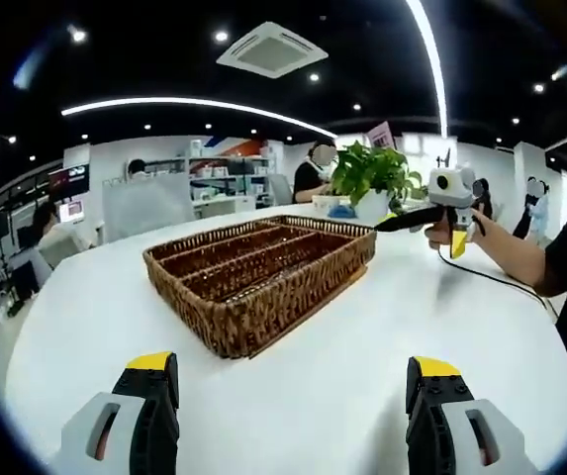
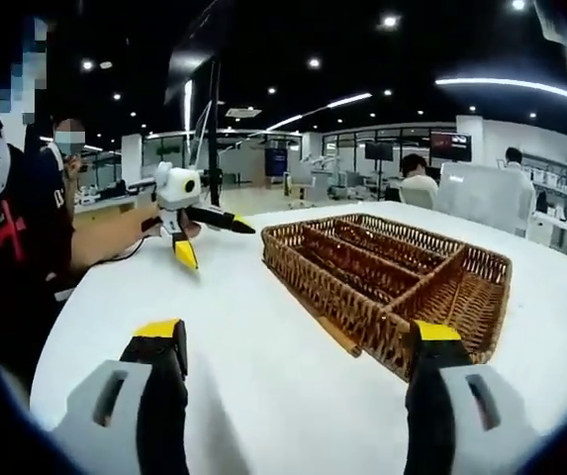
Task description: Arrange the knives, forks, and spoons in their matching storage slots by inserting each utensil handle-first until every utensil is classified and aligned in the correct compartment
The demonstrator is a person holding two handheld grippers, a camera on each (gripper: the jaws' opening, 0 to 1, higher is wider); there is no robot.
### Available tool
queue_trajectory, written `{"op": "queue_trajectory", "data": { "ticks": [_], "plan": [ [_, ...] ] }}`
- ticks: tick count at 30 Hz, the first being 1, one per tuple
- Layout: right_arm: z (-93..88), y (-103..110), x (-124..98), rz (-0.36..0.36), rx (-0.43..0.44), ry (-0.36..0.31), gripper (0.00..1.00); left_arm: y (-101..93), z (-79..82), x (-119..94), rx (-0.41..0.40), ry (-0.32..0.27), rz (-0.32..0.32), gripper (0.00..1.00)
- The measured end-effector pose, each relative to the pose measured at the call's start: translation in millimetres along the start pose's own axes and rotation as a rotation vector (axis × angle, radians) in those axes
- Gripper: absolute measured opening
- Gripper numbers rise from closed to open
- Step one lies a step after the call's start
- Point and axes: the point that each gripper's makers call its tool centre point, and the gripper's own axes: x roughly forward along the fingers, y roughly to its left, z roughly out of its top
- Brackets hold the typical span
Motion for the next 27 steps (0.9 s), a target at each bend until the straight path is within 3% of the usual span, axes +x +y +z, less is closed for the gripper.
{"op": "queue_trajectory", "data": {
  "ticks": [2, 4, 7, 12, 14, 16, 21, 24, 27],
  "plan": [
    [-12.5, 2.9, 3.5, 0.008, -0.027, 0.039, 0.93, -2.5, -4.2, 0.9, 0.038, 0.032, 0.001, 1.0],
    [-17.7, -4.2, 6.1, -0.021, -0.056, 0.045, 0.89, -6.6, 1.1, -0.8, 0.048, 0.018, -0.003, 1.0],
    [-19.0, -6.9, 9.6, -0.004, 0.001, 0.033, 0.81, -5.6, 9.3, -6.1, 0.051, -0.01, 0.001, 1.0],
    [-21.8, -8.6, 16.1, 0.002, 0.005, 0.04, 0.81, 3.3, 16.0, -13.4, 0.048, -0.039, 0.035, 1.0],
    [-23.5, -11.6, 17.1, 0.009, 0.005, 0.047, 0.78, 4.1, 16.0, -13.4, 0.048, -0.042, 0.036, 1.0],
    [-25.7, -8.2, 20.0, 0.061, 0.024, 0.065, 0.81, 6.5, 13.8, -12.8, 0.045, -0.038, 0.043, 1.0],
    [-24.9, -15.3, 28.2, 0.047, 0.002, 0.065, 0.72, 11.2, 9.4, -11.8, 0.032, -0.028, 0.049, 1.0],
    [-32.2, -16.0, 30.9, 0.043, -0.028, 0.104, 0.68, 11.1, 10.0, -11.7, 0.028, -0.032, 0.05, 1.0],
    [-35.2, -16.2, 30.8, 0.052, 0.017, 0.11, 0.66, 11.2, 5.7, -9.9, 0.038, -0.016, 0.053, 1.0]
  ]
}}
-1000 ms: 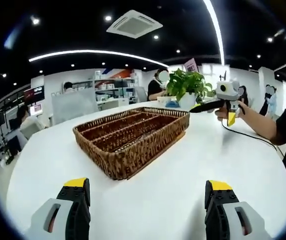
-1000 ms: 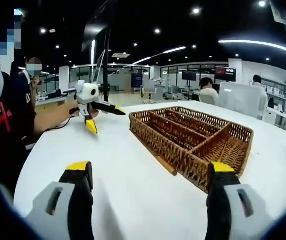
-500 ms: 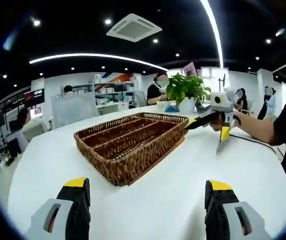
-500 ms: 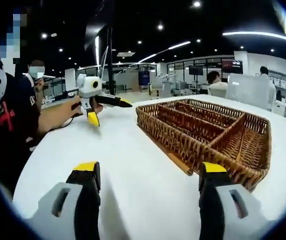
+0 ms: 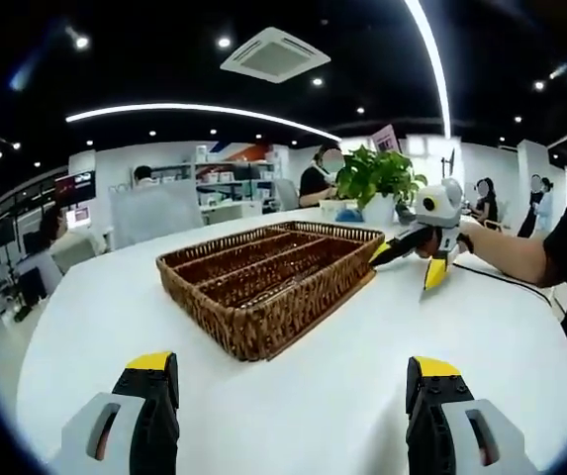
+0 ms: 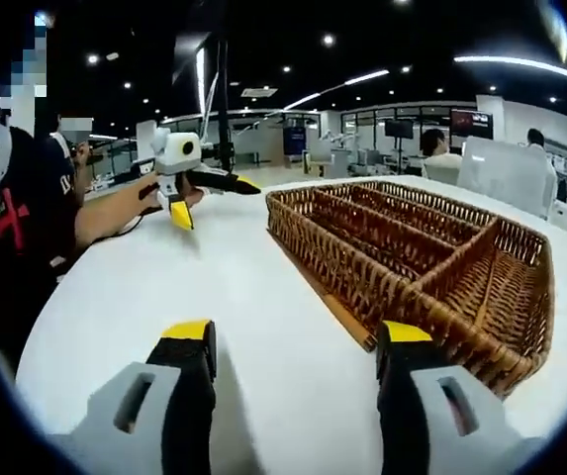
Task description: Arrange the knives, forks, and spoons in their matching storage slots by inserting each utensil handle-first until every utensil is classified and aligned in the correct compartment
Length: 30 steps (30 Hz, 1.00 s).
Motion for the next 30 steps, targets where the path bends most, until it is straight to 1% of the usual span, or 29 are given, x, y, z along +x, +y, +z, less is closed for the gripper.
{"op": "queue_trajectory", "data": {
  "ticks": [1, 2, 4, 6, 8, 10, 11, 13, 15, 17, 18, 19, 21, 23, 24, 25, 26, 27, 29, 30],
  "plan": [
    [-3.8, 0.8, 1.6, -0.001, -0.01, 0.017, 0.67, -0.4, -0.8, 0.0, 0.003, 0.004, 0.0, 1.0],
    [-2.4, 2.2, 2.3, 0.0, -0.037, 0.009, 0.68, -1.2, -1.1, -0.5, 0.011, 0.008, -0.001, 1.0],
    [-1.7, 2.2, 1.1, -0.001, -0.028, 0.017, 0.69, -2.1, 1.5, -2.4, 0.018, 0.004, 0.001, 1.0],
    [-1.5, 2.4, -1.0, 0.006, -0.023, 0.013, 0.67, -2.7, 4.5, -4.1, 0.022, -0.004, 0.001, 1.0],
    [-2.1, 4.8, -4.7, 0.024, -0.014, 0.01, 0.58, -3.2, 7.1, -6.1, 0.027, -0.013, 0.003, 1.0],
    [-2.9, 7.9, -8.8, 0.044, 0.007, 0.024, 0.44, -1.1, 8.2, -7.5, 0.024, -0.019, 0.007, 1.0],
    [-2.9, 8.6, -10.0, 0.045, 0.01, 0.028, 0.41, -0.6, 8.3, -8.4, 0.024, -0.021, 0.008, 1.0],
    [-2.0, 7.5, -9.1, 0.035, -0.001, 0.021, 0.42, 2.5, 9.1, -10.2, 0.02, -0.026, 0.018, 1.0],
    [-3.7, 8.6, -6.5, 0.041, -0.002, 0.023, 0.4, 3.3, 10.4, -11.3, 0.022, -0.031, 0.021, 1.0],
    [-1.5, 8.7, -2.0, 0.034, -0.058, 0.004, 0.37, 3.9, 11.5, -11.9, 0.023, -0.035, 0.023, 1.0],
    [0.2, 7.9, 0.1, 0.026, -0.077, -0.008, 0.38, 4.0, 11.8, -12.1, 0.024, -0.036, 0.024, 1.0],
    [-1.1, 7.1, 3.2, 0.018, -0.07, -0.005, 0.43, 3.9, 12.3, -12.3, 0.024, -0.037, 0.025, 1.0],
    [-4.7, 9.1, 5.1, 0.033, -0.072, 0.009, 0.43, 3.5, 12.8, -12.6, 0.024, -0.039, 0.024, 1.0],
    [-8.9, 13.7, 3.8, 0.055, -0.073, 0.031, 0.36, 4.0, 12.6, -12.7, 0.026, -0.038, 0.026, 1.0],
    [-7.2, 14.0, 3.8, 0.057, -0.077, 0.027, 0.29, 4.1, 12.7, -12.9, 0.026, -0.038, 0.026, 1.0],
    [-8.6, 19.3, 1.6, 0.085, -0.048, 0.05, 0.21, 4.2, 13.3, -13.2, 0.025, -0.04, 0.027, 1.0],
    [-6.8, 20.7, 0.9, 0.092, -0.052, 0.045, 0.15, 4.3, 13.4, -13.4, 0.025, -0.041, 0.027, 1.0],
    [-5.6, 21.5, 0.4, 0.092, -0.055, 0.041, 0.11, 4.3, 13.4, -13.5, 0.026, -0.04, 0.027, 1.0],
    [-3.2, 23.8, 2.1, 0.091, -0.08, 0.023, 0.16, 5.4, 13.3, -13.4, 0.026, -0.04, 0.032, 1.0],
    [-5.1, 25.5, 3.9, 0.1, -0.08, 0.033, 0.18, 5.9, 13.0, -13.2, 0.025, -0.039, 0.033, 1.0]
  ]
}}
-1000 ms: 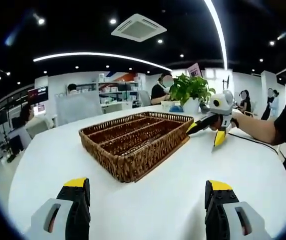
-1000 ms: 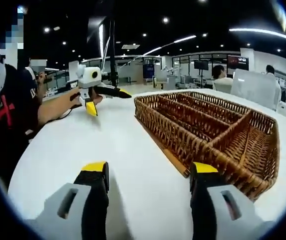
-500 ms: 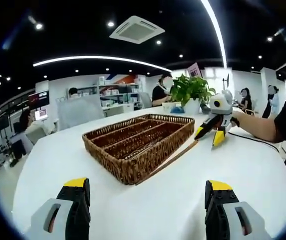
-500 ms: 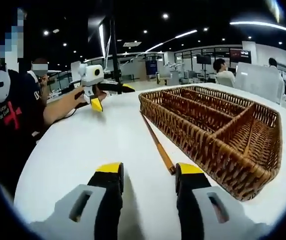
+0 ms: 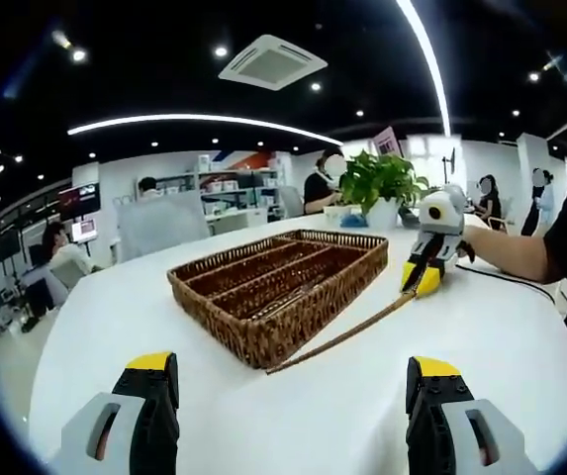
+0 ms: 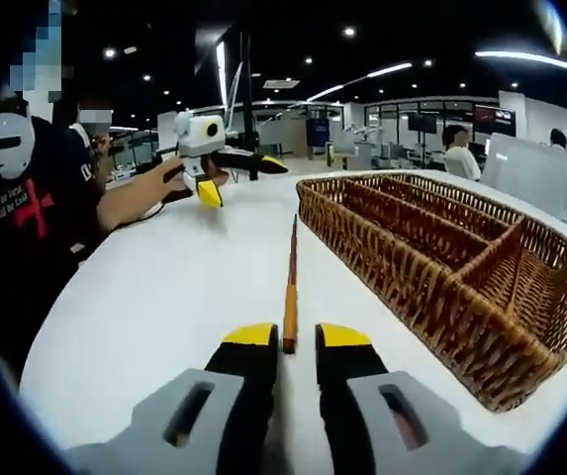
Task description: Arrange the knives, forks, and spoons in their matching storage slots by inserting each utensil handle-first until every utensil is classified and aligned in the correct compartment
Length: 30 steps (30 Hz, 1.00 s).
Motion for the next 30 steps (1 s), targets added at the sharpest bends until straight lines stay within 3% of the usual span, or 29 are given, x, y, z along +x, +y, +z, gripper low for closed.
{"op": "queue_trajectory", "data": {
  "ticks": [6, 10, 17, 30],
  "plan": [
    [3.6, 10.8, 9.4, 0.03, -0.007, -0.016, 0.21, -1.2, -0.5, -0.1, 0.001, 0.004, -0.003, 1.0],
    [5.4, 16.4, 18.0, 0.029, -0.067, -0.026, 0.25, 0.4, 1.1, -0.4, 0.003, -0.001, 0.001, 1.0],
    [6.3, 20.0, 18.8, 0.022, -0.092, -0.01, 0.06, 0.2, 0.3, 0.6, 0.004, 0.002, 0.001, 1.0],
    [4.4, 22.7, 14.5, 0.033, -0.114, -0.001, 0.04, 2.5, 2.3, -1.1, 0.005, -0.005, 0.007, 1.0]
  ]
}}
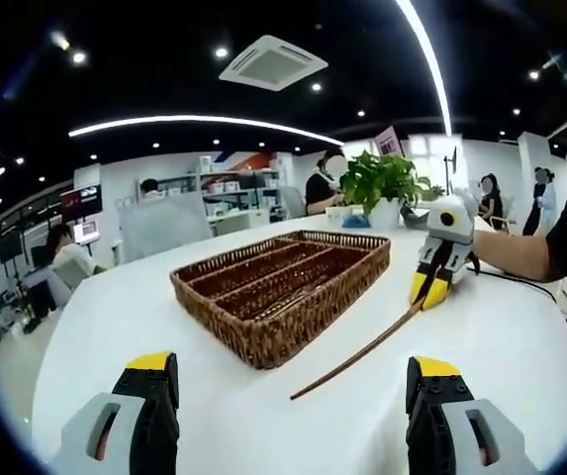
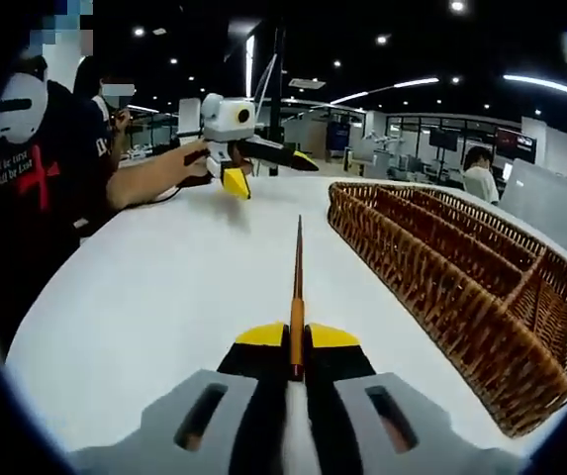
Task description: Arrange the knives, forks, and spoons in their matching storage slots by inserting each utensil handle-first until every utensil is classified and aligned in the correct compartment
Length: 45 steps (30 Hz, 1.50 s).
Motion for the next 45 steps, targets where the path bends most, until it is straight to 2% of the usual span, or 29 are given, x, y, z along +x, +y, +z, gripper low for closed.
{"op": "queue_trajectory", "data": {
  "ticks": [5, 12, 14, 19, 25, 30, 33, 45],
  "plan": [
    [2.1, 2.8, -1.4, 0.006, 0.039, 0.011, 0.04, 2.5, 0.3, -0.4, 0.009, -0.004, 0.005, 1.0],
    [17.2, 6.1, -7.1, 0.006, 0.125, -0.032, 0.03, 7.4, 2.8, -2.2, 0.002, -0.018, 0.017, 1.0],
    [21.8, 6.8, -8.3, 0.009, 0.142, -0.044, 0.03, 10.9, 6.0, -4.2, -0.013, -0.037, 0.026, 1.0],
    [29.6, 6.6, -11.9, -0.009, 0.146, -0.058, 0.03, 14.3, 6.8, -5.6, -0.022, -0.049, 0.045, 1.0],
    [35.6, 2.5, -16.6, -0.045, 0.152, -0.068, 0.03, 13.0, 6.1, -4.8, -0.024, -0.048, 0.045, 1.0],
    [47.0, -10.8, -26.5, -0.121, 0.176, -0.105, 0.03, 12.3, 6.2, -4.6, -0.024, -0.049, 0.046, 1.0],
    [50.1, -14.3, -30.6, -0.143, 0.183, -0.117, 0.03, 11.8, 6.2, -4.6, -0.024, -0.05, 0.046, 1.0],
    [49.8, -23.7, -43.3, -0.261, 0.21, -0.077, 0.03, 11.9, 3.6, -3.2, -0.02, -0.04, 0.048, 1.0]
  ]
}}
